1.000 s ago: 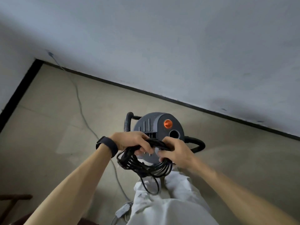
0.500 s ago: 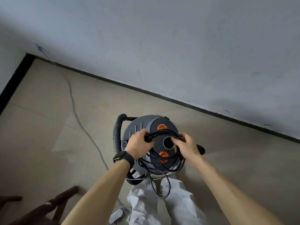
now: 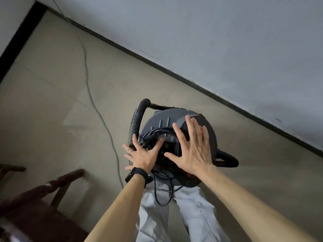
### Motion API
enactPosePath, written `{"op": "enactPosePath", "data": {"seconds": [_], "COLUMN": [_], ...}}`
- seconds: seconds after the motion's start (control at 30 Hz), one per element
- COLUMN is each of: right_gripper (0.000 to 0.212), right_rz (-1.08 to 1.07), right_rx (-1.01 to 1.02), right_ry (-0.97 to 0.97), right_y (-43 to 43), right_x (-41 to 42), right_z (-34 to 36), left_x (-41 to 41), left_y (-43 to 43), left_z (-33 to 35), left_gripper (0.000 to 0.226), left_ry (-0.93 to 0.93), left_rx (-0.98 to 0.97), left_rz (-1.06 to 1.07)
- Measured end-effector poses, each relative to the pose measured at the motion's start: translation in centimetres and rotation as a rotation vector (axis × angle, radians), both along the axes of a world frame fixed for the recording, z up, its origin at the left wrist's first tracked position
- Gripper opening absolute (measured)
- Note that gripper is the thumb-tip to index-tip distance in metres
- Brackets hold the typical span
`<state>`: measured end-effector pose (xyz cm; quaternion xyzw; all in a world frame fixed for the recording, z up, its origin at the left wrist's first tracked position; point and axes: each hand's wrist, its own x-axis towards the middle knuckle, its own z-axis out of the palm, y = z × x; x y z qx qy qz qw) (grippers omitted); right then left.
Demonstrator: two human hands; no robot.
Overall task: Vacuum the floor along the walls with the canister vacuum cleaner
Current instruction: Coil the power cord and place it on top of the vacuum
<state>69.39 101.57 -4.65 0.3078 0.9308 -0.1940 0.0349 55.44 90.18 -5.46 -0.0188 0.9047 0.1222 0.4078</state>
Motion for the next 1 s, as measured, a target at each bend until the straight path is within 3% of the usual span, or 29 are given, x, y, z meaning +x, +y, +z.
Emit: {"op": "enactPosePath", "data": {"seconds": [0.17, 0.27, 0.37, 0.47, 0.6, 0.67, 0.8, 0.9, 1.0], "right_gripper": [0.112, 0.116, 0.095, 0.07, 0.041, 0.044, 0.065, 0.059, 0.056], "right_rz": [0.271, 0.316, 0.366, 0.37, 0.348, 0.332, 0.34, 0.312, 0.25], "right_rx": [0.107, 0.147, 0.138, -0.006, -0.131, -0.203, -0.28, -0.239, -0.294], "right_ry": [-0.123, -0.341, -0.501, -0.557, -0.551, -0.53, -0.469, -0.48, -0.439], "right_y": [-0.6, -0.3, -0.3, -0.2, 0.5, 0.7, -0.2, -0.9, -0.8], "right_x": [-2.3, -4.4, -7.4, -9.0, -9.3, -9.0, -10.1, -11.4, -11.5], "right_z": [0.5, 1.7, 2.4, 2.0, 1.4, 1.0, 0.6, 0.2, 0.0], "left_x": [-1.9, -2.6, -3.5, -4.2, -4.1, -4.2, -4.5, -4.1, -4.2], "left_y": [-1.7, -2.8, -4.4, -5.5, -6.2, -6.3, -7.5, -8.1, -7.9], "left_z": [-0.4, -0.7, -1.0, -1.6, -2.8, -3.1, -4.4, -5.1, -4.9], "left_gripper": [0.098, 0.106, 0.123, 0.135, 0.135, 0.133, 0.128, 0.112, 0.112], "left_ry": [-0.063, -0.035, -0.027, -0.067, -0.136, -0.176, -0.17, -0.136, -0.164], "left_rx": [0.041, 0.126, 0.164, 0.118, 0.254, 0.367, 0.372, 0.387, 0.408], "left_rz": [-0.136, -0.134, -0.084, -0.11, 0.018, 0.114, 0.092, 0.109, 0.118]}}
